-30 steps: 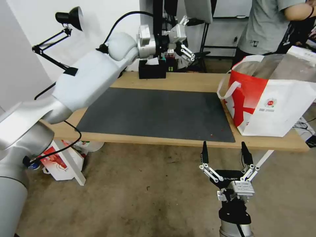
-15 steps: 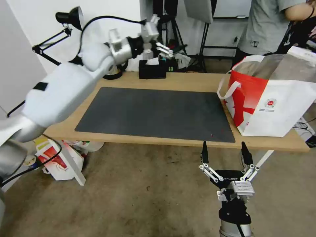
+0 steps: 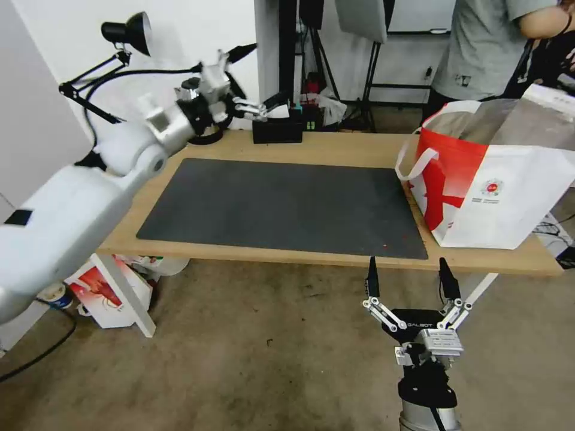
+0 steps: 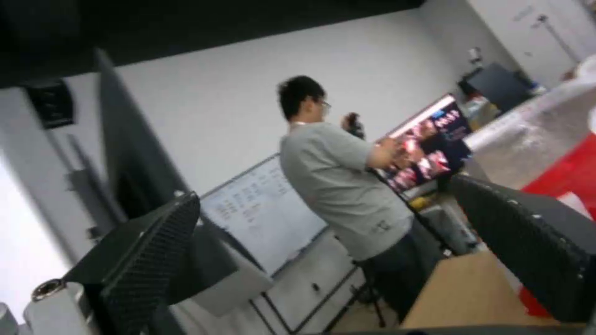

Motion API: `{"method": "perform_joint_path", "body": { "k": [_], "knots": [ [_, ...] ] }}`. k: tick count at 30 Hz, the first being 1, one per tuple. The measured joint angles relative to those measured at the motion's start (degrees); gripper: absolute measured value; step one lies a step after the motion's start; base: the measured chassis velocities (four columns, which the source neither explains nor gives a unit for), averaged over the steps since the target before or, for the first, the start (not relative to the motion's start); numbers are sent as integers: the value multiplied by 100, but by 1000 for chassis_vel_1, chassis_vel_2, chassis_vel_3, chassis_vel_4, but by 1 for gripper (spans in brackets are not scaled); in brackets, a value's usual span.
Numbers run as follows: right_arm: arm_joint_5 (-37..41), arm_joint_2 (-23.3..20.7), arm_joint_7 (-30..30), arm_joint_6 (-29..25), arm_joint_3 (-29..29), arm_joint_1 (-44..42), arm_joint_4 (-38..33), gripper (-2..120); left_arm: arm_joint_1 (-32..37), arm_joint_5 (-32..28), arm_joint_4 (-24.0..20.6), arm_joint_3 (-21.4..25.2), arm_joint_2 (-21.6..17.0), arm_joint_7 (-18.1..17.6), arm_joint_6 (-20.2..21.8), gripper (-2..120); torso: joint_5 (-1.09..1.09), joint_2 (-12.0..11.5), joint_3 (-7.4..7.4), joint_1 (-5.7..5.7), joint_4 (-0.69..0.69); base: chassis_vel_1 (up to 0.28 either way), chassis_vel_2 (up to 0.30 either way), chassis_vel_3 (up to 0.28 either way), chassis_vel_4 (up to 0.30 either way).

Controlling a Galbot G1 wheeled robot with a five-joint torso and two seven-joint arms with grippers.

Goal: Pick up the trash from the table and place it into the takeout bag.

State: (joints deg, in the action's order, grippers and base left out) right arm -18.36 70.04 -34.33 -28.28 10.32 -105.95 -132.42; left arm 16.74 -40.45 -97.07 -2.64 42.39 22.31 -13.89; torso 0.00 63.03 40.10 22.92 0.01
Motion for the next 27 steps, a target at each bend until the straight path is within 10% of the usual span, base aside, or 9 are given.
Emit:
{"method": "perform_joint_path", "body": {
  "k": [14, 27],
  "knots": [
    [0, 0, 0, 0, 0, 0, 0, 100, 2509, 11, -1342, 2433, -251, -467, 130, 100, 1, 0, 0, 0, -1, 0, 0, 0, 0],
    [0, 0, 0, 0, 0, 0, 0, 100, 4276, 135, -2343, 3556, 253, -1317, 131, 100, 0, 0, 0, 1, -1, 0, 0, 0, 0]
  ]
}}
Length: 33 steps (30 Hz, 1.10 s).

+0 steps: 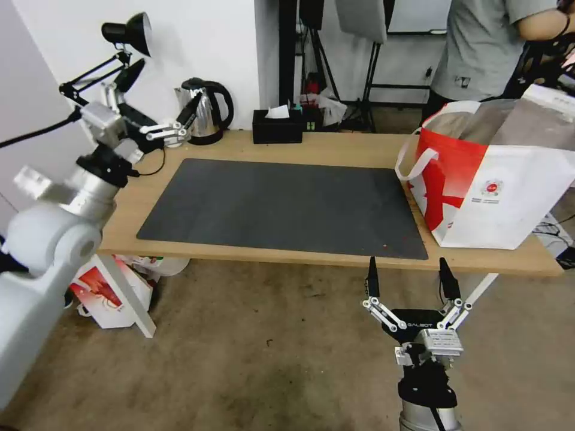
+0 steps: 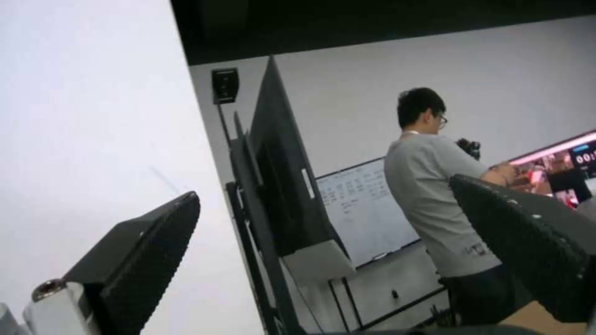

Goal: Pick up the trash from the table and place it into the takeout bag.

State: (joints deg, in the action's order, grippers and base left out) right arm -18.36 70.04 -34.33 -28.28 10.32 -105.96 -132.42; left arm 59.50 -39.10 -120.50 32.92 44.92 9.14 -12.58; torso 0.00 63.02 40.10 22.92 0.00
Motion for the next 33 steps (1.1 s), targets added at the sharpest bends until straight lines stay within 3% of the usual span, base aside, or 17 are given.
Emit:
{"method": "perform_joint_path", "body": {
  "k": [15, 33],
  "knots": [
    [0, 0, 0, 0, 0, 0, 0, 100, 1252, 87, -914, 766, 534, -84, 21, 100, 1, 0, 0, -1, 0, 0, 0, 0, 0],
    [0, 0, 0, 0, 0, 0, 0, 100, 2310, 577, -1307, 984, 1488, -25, -199, 100, 0, 0, 0, 0, -1, 0, 0, 0, 0]
  ]
}}
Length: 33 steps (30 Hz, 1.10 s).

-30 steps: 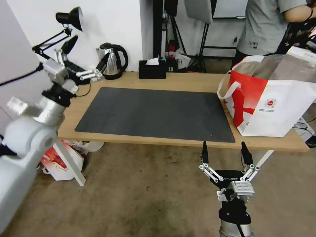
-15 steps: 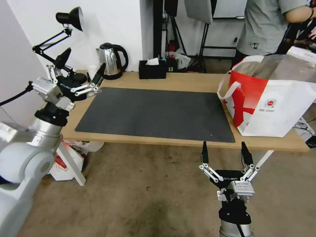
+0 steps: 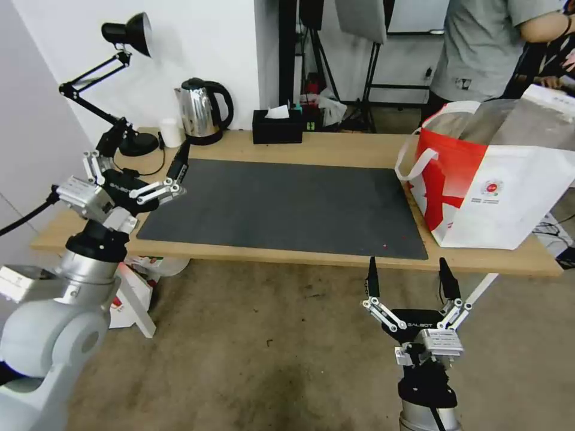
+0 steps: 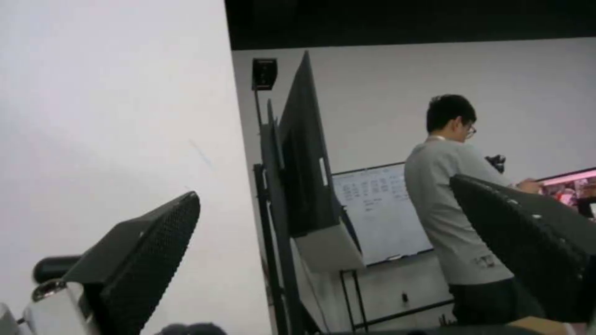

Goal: Pick up the trash from the table and place it into the takeout bag.

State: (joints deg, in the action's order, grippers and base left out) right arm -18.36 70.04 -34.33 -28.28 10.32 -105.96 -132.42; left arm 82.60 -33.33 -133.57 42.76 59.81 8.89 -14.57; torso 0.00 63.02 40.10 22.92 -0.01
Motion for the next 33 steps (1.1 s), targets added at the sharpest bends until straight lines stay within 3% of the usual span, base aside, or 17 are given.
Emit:
{"method": "perform_joint_path", "body": {
  "k": [12, 24, 33],
  "knots": [
    [0, 0, 0, 0, 0, 0, 0, 100, 790, 234, -177, 184, 627, 141, -368, 100, 0, 0, 0, 0, 0, 0, 0, 0, 0],
    [0, 0, 1, 0, 0, 0, 0, 100, 1326, 490, -386, 189, 976, 195, -543, 100, 0, 0, 0, 0, 1, 0, 0, 0, 0],
    [0, 0, 0, 0, 0, 0, 0, 100, 1881, 877, -375, 113, 1427, 325, -946, 100, 1, 0, 0, -1, 0, 0, 0, 0, 0]
  ]
}}
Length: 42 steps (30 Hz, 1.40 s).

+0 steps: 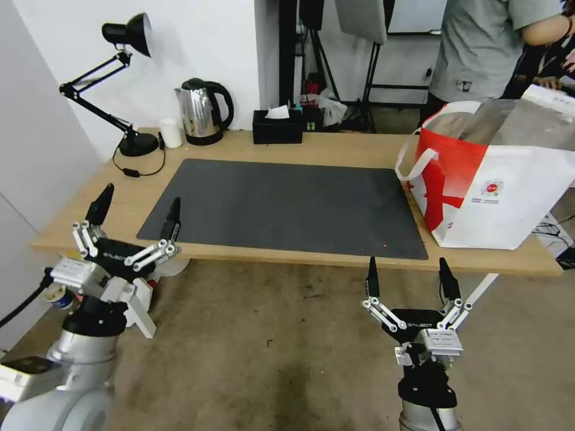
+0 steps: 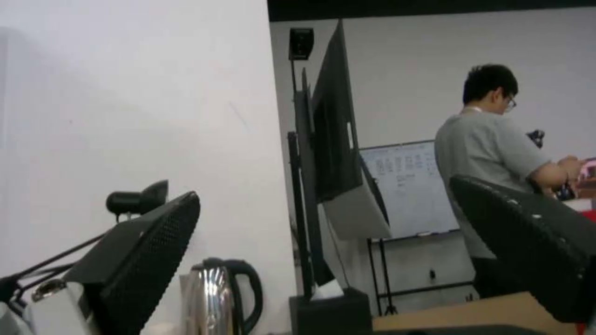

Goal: Pick up the trash from the table and place it into the takeout bag.

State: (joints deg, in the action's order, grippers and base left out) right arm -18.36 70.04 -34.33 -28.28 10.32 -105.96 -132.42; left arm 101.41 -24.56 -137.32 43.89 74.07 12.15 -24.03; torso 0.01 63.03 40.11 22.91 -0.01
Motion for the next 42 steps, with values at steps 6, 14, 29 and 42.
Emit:
{"method": "perform_joint_path", "body": {
  "k": [6, 14, 29, 42],
  "knots": [
    [0, 0, 0, 0, 0, 0, 0, 100, 212, 15, 65, 172, 82, 59, -259, 100, -1, 0, 0, 1, 1, 0, 0, 0, 0],
    [0, 0, 0, 0, 0, 0, 0, 100, 375, 7, 21, 147, 143, 119, -427, 100, -1, 0, 0, 1, 1, 0, 0, 0, 0],
    [0, 0, 0, 0, 0, 0, 0, 100, 449, 121, 126, -315, 152, 110, -479, 100, -1, 0, 0, 1, 1, 0, 0, 0, 0],
    [0, 0, 0, 0, 0, 0, 0, 100, 431, 191, 269, -491, 179, 92, -490, 100, -1, 0, 0, 1, 1, 0, 0, 0, 0]
  ]
}}
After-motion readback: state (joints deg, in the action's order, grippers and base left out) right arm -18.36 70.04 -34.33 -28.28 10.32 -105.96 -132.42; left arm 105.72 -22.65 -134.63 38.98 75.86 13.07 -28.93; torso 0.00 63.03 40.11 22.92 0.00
